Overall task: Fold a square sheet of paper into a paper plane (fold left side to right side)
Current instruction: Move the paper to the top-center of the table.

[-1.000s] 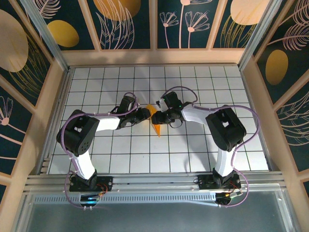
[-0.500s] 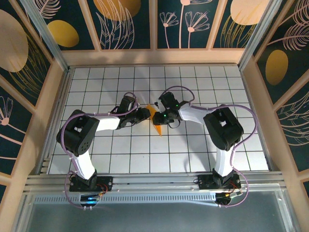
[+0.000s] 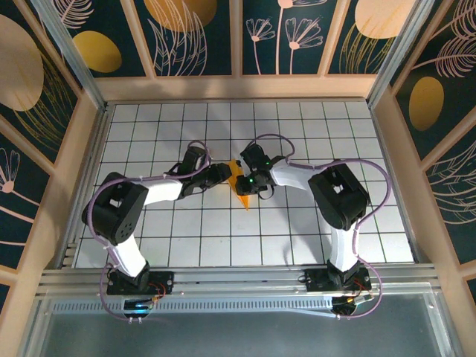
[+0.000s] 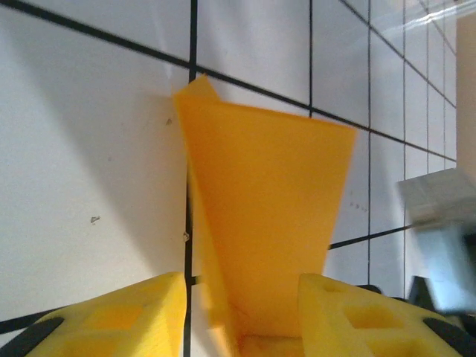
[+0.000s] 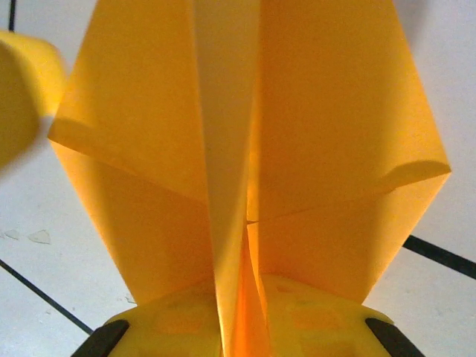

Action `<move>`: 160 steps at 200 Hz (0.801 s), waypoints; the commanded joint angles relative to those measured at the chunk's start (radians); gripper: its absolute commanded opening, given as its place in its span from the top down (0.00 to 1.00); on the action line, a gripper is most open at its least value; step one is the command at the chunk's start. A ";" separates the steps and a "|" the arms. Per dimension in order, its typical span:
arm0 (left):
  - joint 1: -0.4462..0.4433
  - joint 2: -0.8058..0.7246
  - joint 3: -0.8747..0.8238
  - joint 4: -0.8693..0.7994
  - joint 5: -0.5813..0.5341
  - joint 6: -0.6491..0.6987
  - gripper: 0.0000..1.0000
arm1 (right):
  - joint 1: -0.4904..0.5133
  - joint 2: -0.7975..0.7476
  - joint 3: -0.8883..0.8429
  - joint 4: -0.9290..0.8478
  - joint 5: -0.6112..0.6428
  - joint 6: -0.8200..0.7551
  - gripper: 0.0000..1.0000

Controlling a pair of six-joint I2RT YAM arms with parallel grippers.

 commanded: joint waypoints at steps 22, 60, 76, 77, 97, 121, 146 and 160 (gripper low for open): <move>0.007 -0.147 -0.023 -0.102 -0.156 0.052 0.51 | 0.024 0.035 0.042 -0.052 0.054 -0.002 0.87; 0.008 -0.285 -0.050 -0.193 -0.331 0.099 0.47 | 0.020 0.003 0.068 -0.081 0.102 0.031 0.96; 0.008 -0.359 -0.073 -0.220 -0.415 0.116 0.43 | 0.009 -0.013 0.108 -0.118 0.132 0.051 0.99; 0.008 -0.363 -0.075 -0.221 -0.420 0.117 0.42 | 0.009 -0.013 0.111 -0.121 0.133 0.052 1.00; 0.008 -0.458 -0.101 -0.259 -0.526 0.142 0.35 | -0.013 -0.007 0.190 -0.196 0.177 0.080 1.00; 0.008 -0.572 -0.140 -0.299 -0.652 0.179 0.25 | -0.047 0.019 0.281 -0.259 0.237 0.110 1.00; 0.008 -0.669 -0.177 -0.346 -0.743 0.206 0.20 | -0.094 0.051 0.348 -0.269 0.266 0.145 1.00; 0.008 -0.712 -0.189 -0.373 -0.774 0.211 0.18 | -0.115 0.081 0.391 -0.277 0.303 0.153 1.00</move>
